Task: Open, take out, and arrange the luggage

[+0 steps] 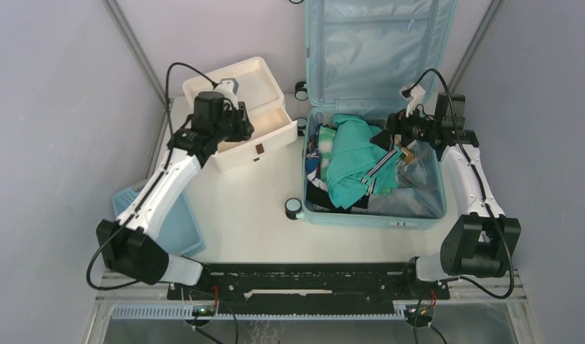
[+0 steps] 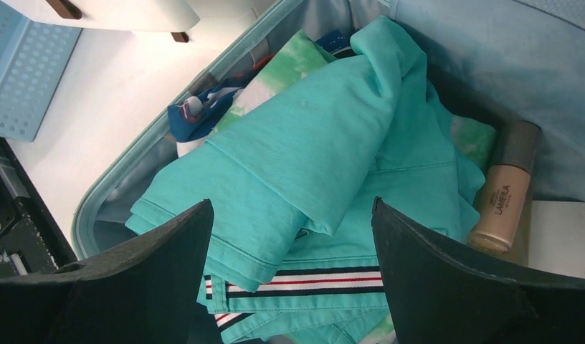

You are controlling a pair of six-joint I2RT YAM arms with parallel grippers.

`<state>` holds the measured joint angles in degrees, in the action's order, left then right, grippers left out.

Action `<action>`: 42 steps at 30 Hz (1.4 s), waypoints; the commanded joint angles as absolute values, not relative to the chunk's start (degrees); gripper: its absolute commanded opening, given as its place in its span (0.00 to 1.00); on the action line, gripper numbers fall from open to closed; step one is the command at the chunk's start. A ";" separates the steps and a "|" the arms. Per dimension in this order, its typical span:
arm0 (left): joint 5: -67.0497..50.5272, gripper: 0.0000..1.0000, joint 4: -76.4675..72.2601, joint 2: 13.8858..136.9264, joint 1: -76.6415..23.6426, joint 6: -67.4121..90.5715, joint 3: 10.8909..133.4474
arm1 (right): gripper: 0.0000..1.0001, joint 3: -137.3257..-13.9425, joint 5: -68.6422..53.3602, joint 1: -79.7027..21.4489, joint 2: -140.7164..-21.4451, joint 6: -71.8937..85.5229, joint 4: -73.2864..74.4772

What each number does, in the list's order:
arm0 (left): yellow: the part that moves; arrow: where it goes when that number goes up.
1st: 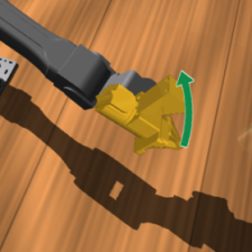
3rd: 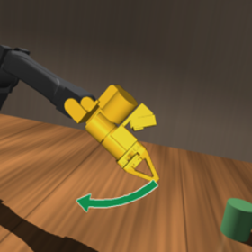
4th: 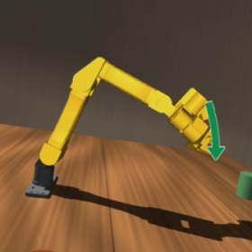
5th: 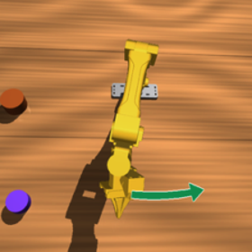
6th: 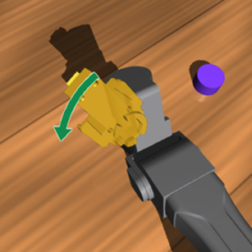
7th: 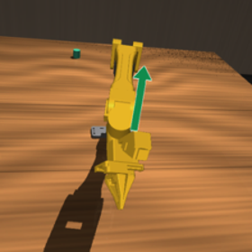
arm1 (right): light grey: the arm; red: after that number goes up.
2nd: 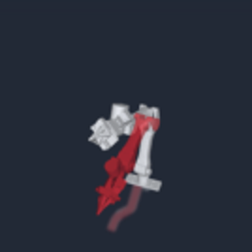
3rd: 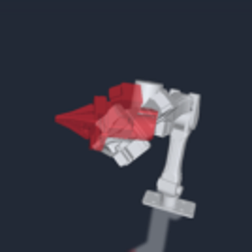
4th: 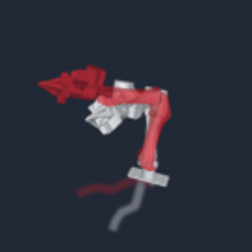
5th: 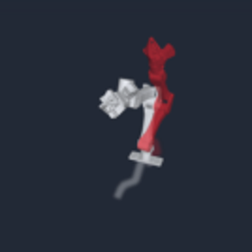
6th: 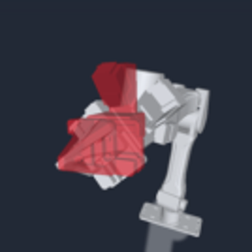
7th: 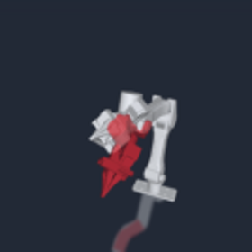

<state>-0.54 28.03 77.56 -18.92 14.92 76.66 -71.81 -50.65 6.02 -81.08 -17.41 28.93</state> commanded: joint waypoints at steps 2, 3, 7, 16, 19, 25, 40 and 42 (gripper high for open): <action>-2.98 0.43 31.24 83.75 -18.72 10.66 83.97 | 0.89 -73.61 -48.80 4.11 -82.43 -16.91 29.45; -3.11 0.43 31.71 84.37 -18.72 10.50 84.58 | 0.89 -73.80 -48.78 3.97 -82.58 -17.02 29.70; -3.85 0.44 31.89 85.15 -18.55 10.37 85.01 | 0.89 -73.96 -48.74 3.63 -82.77 -17.18 29.56; -4.95 0.45 31.50 84.38 -18.46 11.31 85.21 | 0.89 -74.25 -47.25 2.17 -83.40 -17.60 29.76; -5.69 0.45 31.31 84.14 -18.50 11.23 84.95 | 0.89 -74.24 -45.40 1.85 -83.71 -16.95 29.04; -9.18 0.44 31.86 85.57 -18.38 10.11 84.82 | 0.88 -74.27 -38.54 4.49 -84.33 -13.35 26.46; -8.90 0.45 31.67 82.20 -18.33 10.75 83.73 | 0.62 -85.45 -25.80 10.84 -102.20 -31.41 39.00; -8.15 0.45 30.76 80.63 -18.22 11.55 83.24 | 0.64 -84.72 -23.49 10.72 -103.06 -32.31 37.53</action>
